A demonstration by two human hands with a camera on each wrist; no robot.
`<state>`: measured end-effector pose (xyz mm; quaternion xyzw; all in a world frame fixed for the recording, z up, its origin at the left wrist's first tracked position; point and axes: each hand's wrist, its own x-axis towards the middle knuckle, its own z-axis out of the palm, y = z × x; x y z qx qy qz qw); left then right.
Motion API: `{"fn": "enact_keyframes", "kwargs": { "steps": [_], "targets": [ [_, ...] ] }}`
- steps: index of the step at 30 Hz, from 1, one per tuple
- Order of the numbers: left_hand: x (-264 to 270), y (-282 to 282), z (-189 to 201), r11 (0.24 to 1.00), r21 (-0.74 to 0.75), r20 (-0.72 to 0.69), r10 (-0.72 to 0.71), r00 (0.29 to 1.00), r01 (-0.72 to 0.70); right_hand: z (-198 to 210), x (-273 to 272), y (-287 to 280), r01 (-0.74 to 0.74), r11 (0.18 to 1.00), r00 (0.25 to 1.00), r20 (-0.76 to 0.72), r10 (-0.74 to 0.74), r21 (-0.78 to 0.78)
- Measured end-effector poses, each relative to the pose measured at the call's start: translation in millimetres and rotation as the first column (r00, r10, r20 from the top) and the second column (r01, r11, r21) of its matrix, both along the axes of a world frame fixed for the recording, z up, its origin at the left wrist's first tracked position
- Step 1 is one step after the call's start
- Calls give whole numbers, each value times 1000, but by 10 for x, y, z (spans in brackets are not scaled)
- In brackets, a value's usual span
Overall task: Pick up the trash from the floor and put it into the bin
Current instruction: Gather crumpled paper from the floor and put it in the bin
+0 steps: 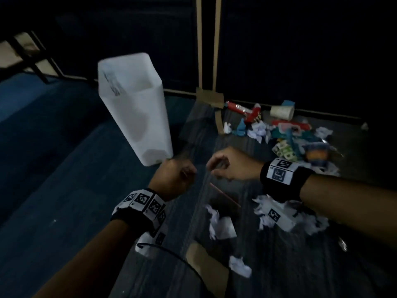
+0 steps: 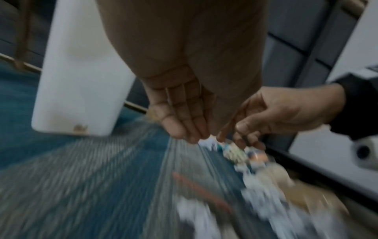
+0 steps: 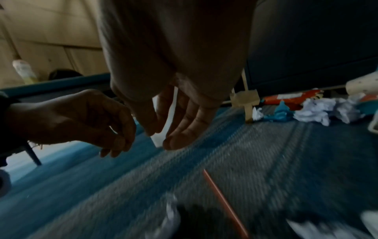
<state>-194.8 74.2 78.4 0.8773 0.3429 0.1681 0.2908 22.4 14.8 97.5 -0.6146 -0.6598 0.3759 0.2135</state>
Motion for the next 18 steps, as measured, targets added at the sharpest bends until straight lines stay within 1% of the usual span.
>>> {"fn": "enact_keyframes", "kwargs": {
  "steps": [1,3,6,9,10,12,14,16,18],
  "targets": [
    [15,-102,-109,999,-16,-33,-48,998,47,-108,31,-98,-23,999,999,33,24,-29],
    [47,-303,-302,992,-92,-148,-98,984,85,-330,89,-275,-54,994,993,99,63,-90],
    [84,-562,-520,988,-137,-324,-116,939,75,-574,93,-517,-124,969,978,139,155,-213],
    [83,-758,-725,982,-183,-464,-125,877,43,-729,44,-706,-230,923,932,204,301,-310],
    [69,-804,-806,978,-205,-512,-143,847,41,-783,38,-748,-241,911,913,240,330,-334],
    [29,-883,-951,965,-257,-571,-200,796,58,-894,33,-811,-254,902,875,314,368,-349],
    [-33,-957,-1064,950,-303,-612,-255,748,75,-1030,32,-850,-298,884,835,351,424,-359],
    [-84,-1029,-1141,955,-276,-651,-268,710,107,-1150,24,-885,-334,860,803,360,474,-387],
    [-104,-1097,-1177,967,-217,-666,-247,704,135,-1236,9,-917,-336,874,785,409,466,-352]
  ]
}}
